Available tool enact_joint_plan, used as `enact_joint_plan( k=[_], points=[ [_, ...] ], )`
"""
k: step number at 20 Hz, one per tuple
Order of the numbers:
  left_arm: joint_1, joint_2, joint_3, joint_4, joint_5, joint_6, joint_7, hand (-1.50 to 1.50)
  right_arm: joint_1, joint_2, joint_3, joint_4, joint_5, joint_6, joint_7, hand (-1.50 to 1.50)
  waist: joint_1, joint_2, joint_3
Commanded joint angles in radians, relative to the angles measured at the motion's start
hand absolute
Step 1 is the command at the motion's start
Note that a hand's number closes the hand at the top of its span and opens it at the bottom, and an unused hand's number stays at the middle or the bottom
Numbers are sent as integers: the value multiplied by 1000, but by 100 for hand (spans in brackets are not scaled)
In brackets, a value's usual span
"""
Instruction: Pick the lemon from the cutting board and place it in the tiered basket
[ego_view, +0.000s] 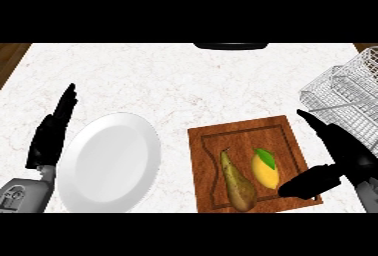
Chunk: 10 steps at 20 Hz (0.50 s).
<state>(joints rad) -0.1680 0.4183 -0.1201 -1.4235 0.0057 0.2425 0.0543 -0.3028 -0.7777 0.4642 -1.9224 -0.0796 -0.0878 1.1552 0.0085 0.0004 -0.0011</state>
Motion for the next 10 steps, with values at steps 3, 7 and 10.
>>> enact_joint_plan(
  k=[3,7,10],
  points=[
    [24,-19,4,-18,-29,0,3,0,-67,53,34,-7,46,47,215,-150,-1,-1,0],
    [-5,-68,-7,20,-62,31,-5,0,-21,29,55,-55,116,52,213,-150,-13,-2,0],
    [43,-36,7,-62,-46,1,22,0,-13,63,105,-39,182,45,222,-150,-4,-4,0]
  ],
)
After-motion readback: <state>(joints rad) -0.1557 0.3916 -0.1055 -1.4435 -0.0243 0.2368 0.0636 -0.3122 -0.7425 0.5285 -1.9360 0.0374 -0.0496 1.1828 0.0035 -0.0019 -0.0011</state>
